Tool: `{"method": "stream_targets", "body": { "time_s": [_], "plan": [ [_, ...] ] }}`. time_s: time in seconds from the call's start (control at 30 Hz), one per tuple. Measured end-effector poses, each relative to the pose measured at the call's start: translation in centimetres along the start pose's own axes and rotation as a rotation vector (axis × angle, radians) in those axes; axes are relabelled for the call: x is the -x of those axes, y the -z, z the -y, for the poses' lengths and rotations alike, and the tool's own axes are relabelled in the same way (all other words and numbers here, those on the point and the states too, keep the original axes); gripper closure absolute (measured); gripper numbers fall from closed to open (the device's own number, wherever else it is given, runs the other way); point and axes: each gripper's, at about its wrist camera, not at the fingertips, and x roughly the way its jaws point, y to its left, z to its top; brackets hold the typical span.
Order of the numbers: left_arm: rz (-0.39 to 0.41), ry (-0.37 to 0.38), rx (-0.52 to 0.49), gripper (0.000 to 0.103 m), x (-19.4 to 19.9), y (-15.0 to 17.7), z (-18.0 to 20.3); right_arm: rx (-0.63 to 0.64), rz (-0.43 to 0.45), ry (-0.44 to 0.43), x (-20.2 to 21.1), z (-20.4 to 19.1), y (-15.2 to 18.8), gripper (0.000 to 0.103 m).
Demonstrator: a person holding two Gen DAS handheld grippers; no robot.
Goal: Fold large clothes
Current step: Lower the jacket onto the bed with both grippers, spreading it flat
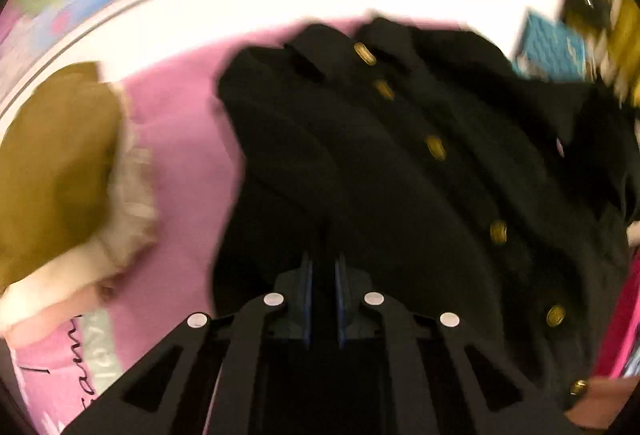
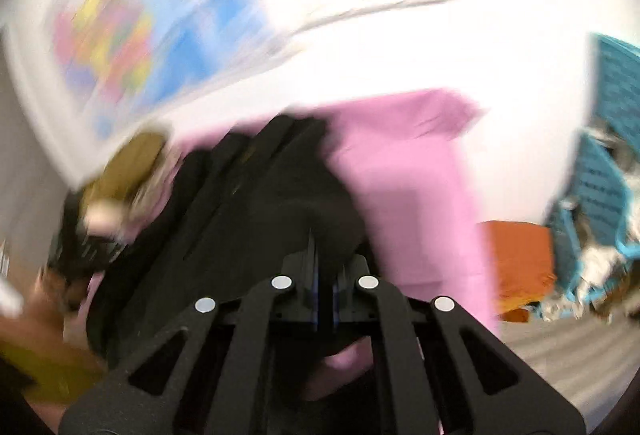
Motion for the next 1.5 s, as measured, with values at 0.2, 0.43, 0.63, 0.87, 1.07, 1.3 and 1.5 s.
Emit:
{"method": "stream_targets", "body": {
  "time_s": [0.2,0.43,0.63,0.87,1.07,1.3,1.5],
  "plan": [
    [0.025,-0.116,0.173,0.093,2.1,-0.1,-7.4,-0.197,-0.177,0.131,-6.2,6.5,3.0,0.095],
    [0.012,-0.171,0.197,0.053,1.9,2.7,-8.5,-0.047,-0.033,0.202,-1.5,2.1,3.8,0.028],
    [0.105,-0.013,0.098,0.036,4.8,4.5,-4.9,0.261,-0.117,0.084,1.3,-5.4,7.6,0.025],
    [0.082,0.026,0.040,0.033,3.2,4.7,-1.6,0.339,-0.252,0.086,-0.8,-6.2,11.1,0.077],
    [0.100,0.020,0.068,0.033,4.0,4.9,-2.3,0.105,0.046,0.037,8.0,-1.3,5.1,0.093],
    [0.056,0.044,0.092,0.032,3.6,5.8,-2.7,-0.071,-0.076,0.102,5.8,2.9,8.3,0.091],
    [0.037,0.189,0.083,0.019,4.6,7.6,-0.8,-0.030,-0.150,0.142,2.5,1.8,11.3,0.059]
  ]
}}
